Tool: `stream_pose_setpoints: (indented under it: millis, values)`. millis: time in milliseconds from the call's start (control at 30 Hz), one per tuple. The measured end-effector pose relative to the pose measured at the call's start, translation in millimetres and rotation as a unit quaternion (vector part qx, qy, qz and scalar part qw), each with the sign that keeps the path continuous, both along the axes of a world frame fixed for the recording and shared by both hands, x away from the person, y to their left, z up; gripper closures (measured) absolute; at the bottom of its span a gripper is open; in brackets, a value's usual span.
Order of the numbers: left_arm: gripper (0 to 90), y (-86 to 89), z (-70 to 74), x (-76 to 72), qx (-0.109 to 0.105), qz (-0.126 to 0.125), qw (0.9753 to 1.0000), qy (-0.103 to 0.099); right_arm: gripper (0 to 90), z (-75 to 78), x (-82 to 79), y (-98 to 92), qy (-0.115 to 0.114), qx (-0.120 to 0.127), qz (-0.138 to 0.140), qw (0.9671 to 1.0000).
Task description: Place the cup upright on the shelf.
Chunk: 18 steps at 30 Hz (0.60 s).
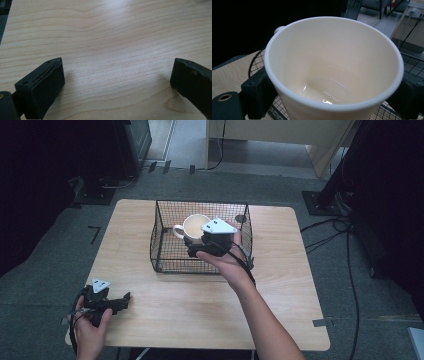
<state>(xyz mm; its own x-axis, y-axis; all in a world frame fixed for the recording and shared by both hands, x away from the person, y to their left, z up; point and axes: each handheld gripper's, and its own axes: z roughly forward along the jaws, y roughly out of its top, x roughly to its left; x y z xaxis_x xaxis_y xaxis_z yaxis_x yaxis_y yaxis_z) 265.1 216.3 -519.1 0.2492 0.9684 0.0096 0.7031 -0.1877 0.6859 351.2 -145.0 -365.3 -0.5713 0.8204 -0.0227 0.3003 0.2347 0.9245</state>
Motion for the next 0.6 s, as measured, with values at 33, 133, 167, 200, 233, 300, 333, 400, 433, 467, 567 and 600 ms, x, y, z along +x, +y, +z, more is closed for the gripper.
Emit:
stream_pose_setpoints:
  millis: [33,133,167,200,233,300,333,400,433,467,567,600]
  values:
    - [0.0,0.0,0.0,0.0,0.000,0.000,1.0000,0.000,9.1,-0.4,6.9,-1.2,0.004,0.002,-0.003,1.0000]
    - [0.0,0.0,0.0,0.0,0.000,0.000,1.0000,0.000,9.1,-0.8,13.7,-2.3,0.001,0.008,-0.004,1.0000]
    - [0.0,0.0,0.0,0.0,0.000,0.000,1.0000,0.000,9.1,-1.1,17.2,-3.0,-0.002,0.011,-0.004,0.9999]
    - [0.0,0.0,0.0,0.0,0.000,0.000,1.0000,0.000,9.1,-1.7,24.2,-4.2,-0.006,0.009,-0.007,0.9999]
    - [0.0,0.0,0.0,0.0,0.000,0.000,1.0000,0.000,9.1,-1.7,24.2,-4.2,-0.006,0.009,-0.007,0.9999]
    - [0.0,0.2,0.1,0.0,0.001,-0.001,1.0000,0.001,9.1,-3.2,31.6,-5.4,-0.010,0.007,-0.011,0.9999]
    - [0.0,0.2,0.1,0.0,0.001,-0.001,1.0000,0.001,9.1,-4.5,35.4,-6.0,-0.011,0.006,-0.012,0.9999]
    - [0.0,0.1,0.0,0.0,0.001,0.000,1.0000,0.000,9.1,-8.4,43.1,-7.6,-0.010,0.005,-0.011,0.9999]
    - [0.0,0.1,0.0,0.0,0.001,-0.001,1.0000,0.000,9.1,-10.4,46.7,-8.3,-0.008,0.004,-0.011,0.9999]
    - [0.0,0.0,0.0,-0.1,0.000,0.000,1.0000,0.000,9.1,-14.2,53.2,-9.3,0.002,0.007,-0.015,0.9999]
    - [0.0,0.0,0.0,0.0,0.000,0.000,1.0000,0.000,9.1,-17.9,58.0,-8.8,0.009,0.010,-0.016,0.9998]
    - [0.0,0.0,0.0,0.0,0.000,0.000,1.0000,0.000,9.1,-20.0,60.1,-7.6,0.011,0.008,-0.016,0.9998]
